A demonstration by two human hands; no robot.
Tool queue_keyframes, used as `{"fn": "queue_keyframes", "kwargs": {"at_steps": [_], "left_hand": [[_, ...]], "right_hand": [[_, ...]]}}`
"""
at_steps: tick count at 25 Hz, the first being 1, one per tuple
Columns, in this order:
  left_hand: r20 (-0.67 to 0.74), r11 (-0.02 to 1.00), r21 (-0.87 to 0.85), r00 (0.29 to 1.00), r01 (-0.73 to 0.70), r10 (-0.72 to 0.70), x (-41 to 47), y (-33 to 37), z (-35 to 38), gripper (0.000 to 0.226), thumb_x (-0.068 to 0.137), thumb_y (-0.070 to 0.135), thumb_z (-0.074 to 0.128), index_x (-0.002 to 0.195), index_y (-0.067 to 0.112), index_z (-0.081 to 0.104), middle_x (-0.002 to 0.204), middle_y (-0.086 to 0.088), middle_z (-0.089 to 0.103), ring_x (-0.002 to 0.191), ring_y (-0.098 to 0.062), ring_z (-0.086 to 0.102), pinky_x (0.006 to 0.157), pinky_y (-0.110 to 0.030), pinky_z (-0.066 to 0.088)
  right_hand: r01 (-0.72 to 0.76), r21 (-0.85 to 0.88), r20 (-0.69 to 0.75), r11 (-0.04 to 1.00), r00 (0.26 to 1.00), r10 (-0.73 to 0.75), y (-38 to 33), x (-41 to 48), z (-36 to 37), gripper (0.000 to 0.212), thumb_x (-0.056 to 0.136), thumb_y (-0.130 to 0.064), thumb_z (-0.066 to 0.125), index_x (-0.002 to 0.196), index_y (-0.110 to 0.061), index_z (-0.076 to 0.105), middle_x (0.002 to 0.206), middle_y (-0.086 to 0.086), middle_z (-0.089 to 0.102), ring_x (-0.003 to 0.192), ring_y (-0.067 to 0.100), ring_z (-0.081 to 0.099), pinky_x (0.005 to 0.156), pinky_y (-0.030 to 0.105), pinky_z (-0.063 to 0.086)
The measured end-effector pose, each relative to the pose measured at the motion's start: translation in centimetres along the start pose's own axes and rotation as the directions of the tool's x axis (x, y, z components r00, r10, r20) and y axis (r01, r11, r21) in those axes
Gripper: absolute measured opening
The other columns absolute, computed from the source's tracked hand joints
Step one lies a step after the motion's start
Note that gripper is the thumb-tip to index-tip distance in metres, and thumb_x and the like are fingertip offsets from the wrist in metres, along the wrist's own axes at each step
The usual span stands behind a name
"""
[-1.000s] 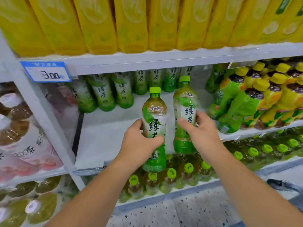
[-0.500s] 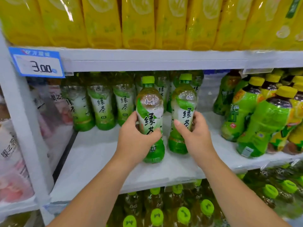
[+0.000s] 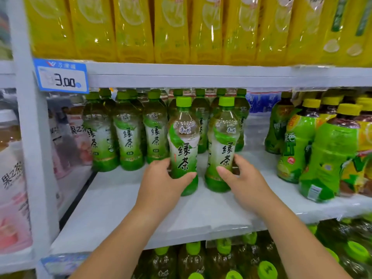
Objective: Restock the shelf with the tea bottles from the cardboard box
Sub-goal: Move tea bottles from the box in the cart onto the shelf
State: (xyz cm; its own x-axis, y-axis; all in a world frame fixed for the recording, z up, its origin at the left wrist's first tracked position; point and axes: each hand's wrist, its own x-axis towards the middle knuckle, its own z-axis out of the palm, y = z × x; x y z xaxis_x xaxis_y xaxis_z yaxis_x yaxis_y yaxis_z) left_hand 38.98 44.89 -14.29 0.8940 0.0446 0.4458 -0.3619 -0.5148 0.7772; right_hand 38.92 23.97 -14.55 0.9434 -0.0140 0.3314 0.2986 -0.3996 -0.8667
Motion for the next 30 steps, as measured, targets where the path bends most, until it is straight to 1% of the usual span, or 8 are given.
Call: {"fn": "queue_keyframes", "kwargs": {"at_steps": [4, 7, 10, 14, 18, 21, 26, 30], "left_hand": [[-0.112, 0.998, -0.003, 0.992, 0.064, -0.064, 2.1, 0.2, 1.7, 0.037, 0.075, 0.034, 0.086, 0.106, 0.019, 0.073, 0.094, 0.015, 0.072, 0.084, 0.0, 0.066, 0.072, -0.012, 0.05], [-0.181, 0.993, -0.042, 0.976, 0.112, -0.118, 3.2, 0.0, 2.8, 0.037, 0.074, 0.03, 0.087, 0.099, 0.024, 0.061, 0.087, 0.016, 0.064, 0.077, 0.001, 0.061, 0.067, -0.01, 0.045], [-0.214, 0.996, 0.03, 0.974, 0.086, -0.078, 4.2, -0.6, 3.7, 0.031, 0.077, 0.033, 0.084, 0.097, 0.015, 0.068, 0.086, 0.01, 0.07, 0.078, -0.007, 0.065, 0.069, -0.017, 0.05], [-0.234, 0.967, 0.239, 0.972, 0.085, -0.028, 5.7, -1.0, 4.4, 0.034, 0.081, 0.04, 0.079, 0.095, 0.01, 0.073, 0.085, -0.005, 0.073, 0.081, -0.022, 0.067, 0.068, -0.026, 0.049], [-0.253, 0.906, 0.411, 0.967, 0.104, 0.004, 6.1, -0.2, 4.7, 0.042, 0.085, 0.047, 0.073, 0.1, 0.008, 0.067, 0.092, -0.01, 0.071, 0.087, -0.029, 0.067, 0.068, -0.032, 0.047], [-0.259, 0.901, 0.407, 0.965, 0.147, -0.04, 6.1, -0.5, 4.7, 0.044, 0.086, 0.049, 0.071, 0.1, 0.009, 0.062, 0.089, -0.009, 0.069, 0.085, -0.03, 0.066, 0.062, -0.031, 0.041], [-0.184, 0.87, 0.46, 0.977, 0.179, -0.104, 7.0, 0.5, 4.6, 0.036, 0.091, 0.042, 0.068, 0.092, 0.007, 0.061, 0.089, -0.01, 0.061, 0.086, -0.03, 0.063, 0.065, -0.03, 0.039], [-0.149, 0.847, 0.482, 0.974, 0.223, -0.171, 7.8, 1.2, 4.4, 0.033, 0.093, 0.038, 0.067, 0.083, 0.011, 0.052, 0.08, -0.007, 0.052, 0.075, -0.028, 0.053, 0.065, -0.03, 0.041]], "right_hand": [[-0.05, 0.023, -0.062, 0.998, 0.997, 0.051, 0.4, 3.2, 1.1, 0.031, 0.089, -0.03, 0.071, 0.117, -0.025, 0.06, 0.105, -0.015, 0.067, 0.096, 0.002, 0.064, 0.079, 0.021, 0.052], [-0.092, 0.073, -0.116, 0.993, 0.988, 0.1, 1.8, 5.9, 2.1, 0.033, 0.084, -0.032, 0.077, 0.108, -0.023, 0.058, 0.103, -0.006, 0.068, 0.094, 0.011, 0.066, 0.081, 0.032, 0.057], [-0.075, 0.115, -0.116, 0.991, 0.989, 0.088, 2.9, 8.0, 2.7, 0.031, 0.082, -0.033, 0.078, 0.106, -0.02, 0.063, 0.102, -0.002, 0.071, 0.095, 0.014, 0.069, 0.087, 0.039, 0.058], [-0.064, 0.11, -0.143, 0.992, 0.986, 0.079, 3.2, 9.6, 3.5, 0.034, 0.086, -0.032, 0.074, 0.114, -0.013, 0.067, 0.104, -0.001, 0.071, 0.099, 0.016, 0.068, 0.091, 0.037, 0.056], [-0.062, 0.147, -0.132, 0.987, 0.988, 0.082, 3.5, 10.2, 4.3, 0.033, 0.09, -0.029, 0.07, 0.119, -0.014, 0.068, 0.109, -0.003, 0.072, 0.101, 0.015, 0.068, 0.096, 0.038, 0.054], [-0.067, 0.113, -0.138, 0.991, 0.987, 0.082, 4.0, 10.3, 4.4, 0.035, 0.091, -0.024, 0.068, 0.124, -0.013, 0.064, 0.113, -0.003, 0.069, 0.105, 0.016, 0.066, 0.098, 0.038, 0.052], [-0.07, 0.188, -0.164, 0.98, 0.981, 0.101, 3.7, 10.1, 4.9, 0.045, 0.091, -0.015, 0.068, 0.134, -0.012, 0.054, 0.111, -0.005, 0.065, 0.106, 0.016, 0.064, 0.1, 0.04, 0.051], [-0.074, 0.191, -0.158, 0.979, 0.982, 0.106, 3.7, 10.1, 4.8, 0.048, 0.092, -0.017, 0.069, 0.136, -0.011, 0.052, 0.112, -0.004, 0.062, 0.107, 0.017, 0.061, 0.1, 0.038, 0.05]]}}
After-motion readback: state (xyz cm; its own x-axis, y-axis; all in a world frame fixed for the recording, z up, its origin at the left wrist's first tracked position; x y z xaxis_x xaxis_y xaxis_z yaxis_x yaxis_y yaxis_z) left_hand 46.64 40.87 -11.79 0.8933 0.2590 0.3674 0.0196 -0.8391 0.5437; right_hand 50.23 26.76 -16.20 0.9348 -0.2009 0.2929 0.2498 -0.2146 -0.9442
